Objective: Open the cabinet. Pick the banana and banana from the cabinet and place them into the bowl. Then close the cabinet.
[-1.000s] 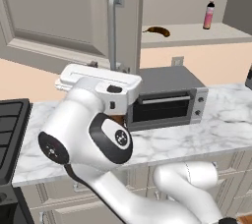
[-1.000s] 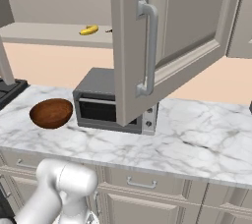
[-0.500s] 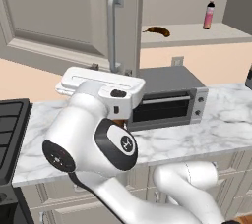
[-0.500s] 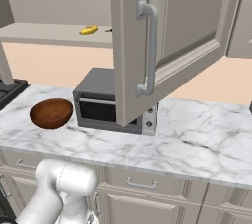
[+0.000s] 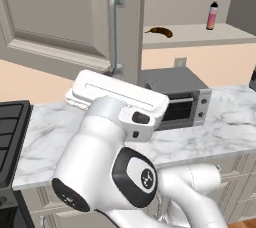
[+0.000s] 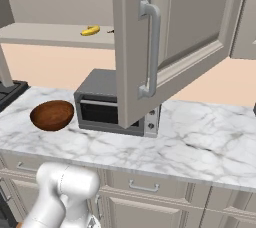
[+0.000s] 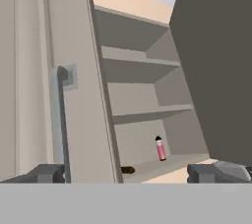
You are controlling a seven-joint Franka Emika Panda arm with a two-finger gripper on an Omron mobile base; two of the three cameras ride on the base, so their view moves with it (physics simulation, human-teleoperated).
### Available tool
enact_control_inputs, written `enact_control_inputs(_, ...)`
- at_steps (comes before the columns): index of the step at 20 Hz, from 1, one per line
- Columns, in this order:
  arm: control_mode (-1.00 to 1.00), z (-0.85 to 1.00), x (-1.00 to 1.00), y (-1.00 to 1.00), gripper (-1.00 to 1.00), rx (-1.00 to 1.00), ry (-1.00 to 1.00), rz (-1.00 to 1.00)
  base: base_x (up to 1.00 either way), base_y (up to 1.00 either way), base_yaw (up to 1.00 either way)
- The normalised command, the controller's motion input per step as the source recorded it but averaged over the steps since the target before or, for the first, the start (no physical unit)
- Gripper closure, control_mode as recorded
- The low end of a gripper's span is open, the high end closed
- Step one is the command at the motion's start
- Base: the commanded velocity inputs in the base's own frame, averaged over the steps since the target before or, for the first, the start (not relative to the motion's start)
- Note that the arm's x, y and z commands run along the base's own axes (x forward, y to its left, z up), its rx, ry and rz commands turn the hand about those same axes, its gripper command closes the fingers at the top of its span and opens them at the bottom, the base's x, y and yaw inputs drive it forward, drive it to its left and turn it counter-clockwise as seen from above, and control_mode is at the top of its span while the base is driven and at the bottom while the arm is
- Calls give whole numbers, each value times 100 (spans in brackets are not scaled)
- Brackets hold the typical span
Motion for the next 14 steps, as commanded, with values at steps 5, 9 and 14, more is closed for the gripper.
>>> enact_control_inputs(5,-100,39,-50,-72,-100,23,-11,3,0,0,0)
enact_control_inputs(9,-100,38,-27,-77,-100,25,-4,6,0,0,0)
enact_control_inputs(14,-100,10,0,-68,-100,18,2,16,0,0,0)
